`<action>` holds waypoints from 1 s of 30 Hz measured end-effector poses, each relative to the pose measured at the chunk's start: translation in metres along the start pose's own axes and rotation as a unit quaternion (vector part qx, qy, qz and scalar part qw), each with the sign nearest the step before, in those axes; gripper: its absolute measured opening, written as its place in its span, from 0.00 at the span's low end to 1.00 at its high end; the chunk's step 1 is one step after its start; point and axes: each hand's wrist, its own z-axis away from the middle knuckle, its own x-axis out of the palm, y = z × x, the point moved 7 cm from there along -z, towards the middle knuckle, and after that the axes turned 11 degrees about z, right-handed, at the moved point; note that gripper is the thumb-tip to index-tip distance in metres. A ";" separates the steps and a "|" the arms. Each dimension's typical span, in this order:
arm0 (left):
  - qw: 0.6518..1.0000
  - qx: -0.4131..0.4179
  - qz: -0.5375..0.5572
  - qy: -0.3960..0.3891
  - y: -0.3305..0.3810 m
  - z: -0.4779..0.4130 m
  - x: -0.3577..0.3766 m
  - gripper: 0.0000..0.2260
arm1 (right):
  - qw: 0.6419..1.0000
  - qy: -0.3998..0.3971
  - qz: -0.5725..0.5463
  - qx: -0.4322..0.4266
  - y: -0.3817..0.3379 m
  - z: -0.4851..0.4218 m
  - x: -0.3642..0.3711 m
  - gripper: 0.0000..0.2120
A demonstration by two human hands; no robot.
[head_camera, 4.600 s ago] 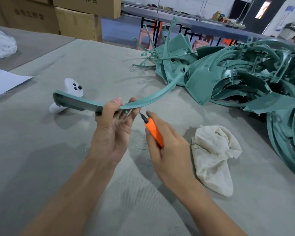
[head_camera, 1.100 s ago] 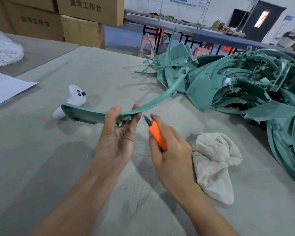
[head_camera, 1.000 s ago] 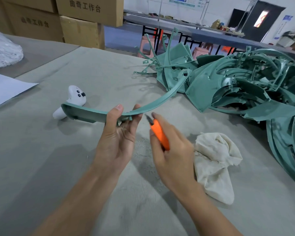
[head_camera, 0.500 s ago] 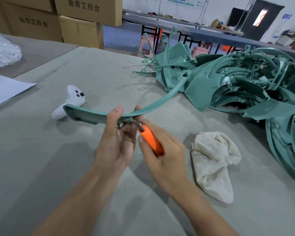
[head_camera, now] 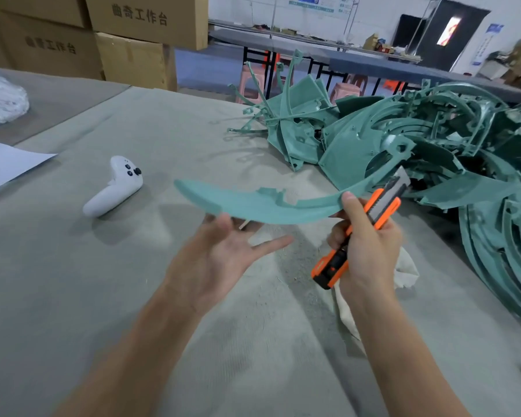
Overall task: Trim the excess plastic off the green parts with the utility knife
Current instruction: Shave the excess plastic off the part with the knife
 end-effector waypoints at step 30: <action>0.898 -0.142 0.234 0.344 -0.007 0.013 -0.045 0.14 | 0.896 -0.059 0.335 -0.286 -0.031 0.002 0.000 0.09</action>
